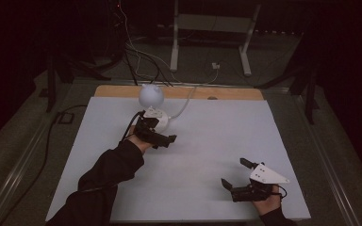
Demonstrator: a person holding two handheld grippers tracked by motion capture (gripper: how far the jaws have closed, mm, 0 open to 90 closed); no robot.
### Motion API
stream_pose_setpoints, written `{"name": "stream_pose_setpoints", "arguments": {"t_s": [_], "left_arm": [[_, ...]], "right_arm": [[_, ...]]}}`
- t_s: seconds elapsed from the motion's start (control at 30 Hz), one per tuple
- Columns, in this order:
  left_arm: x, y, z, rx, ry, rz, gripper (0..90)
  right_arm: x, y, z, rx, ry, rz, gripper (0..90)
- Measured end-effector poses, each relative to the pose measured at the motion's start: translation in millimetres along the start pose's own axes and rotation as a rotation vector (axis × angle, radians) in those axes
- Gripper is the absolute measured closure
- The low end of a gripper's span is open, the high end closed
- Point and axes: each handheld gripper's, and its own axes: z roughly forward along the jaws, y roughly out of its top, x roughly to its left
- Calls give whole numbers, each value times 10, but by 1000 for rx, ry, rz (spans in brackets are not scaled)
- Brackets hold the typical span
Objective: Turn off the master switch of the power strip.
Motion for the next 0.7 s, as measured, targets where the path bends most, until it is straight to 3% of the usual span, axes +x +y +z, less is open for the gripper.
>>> {"name": "stream_pose_setpoints", "arguments": {"t_s": [0.2, 0.47, 0.7], "left_arm": [[-11, -123, -144, 21, -13, 27, 3], [-40, -303, -364, 14, -4, 54, 3], [-45, -492, -522, -4, -27, 56, 3]], "right_arm": [[3, 1, -1, 1, 0, -2, 0], [5, 2, 1, 4, -1, -3, 0], [7, 1, 3, 6, -4, -6, 0]]}}
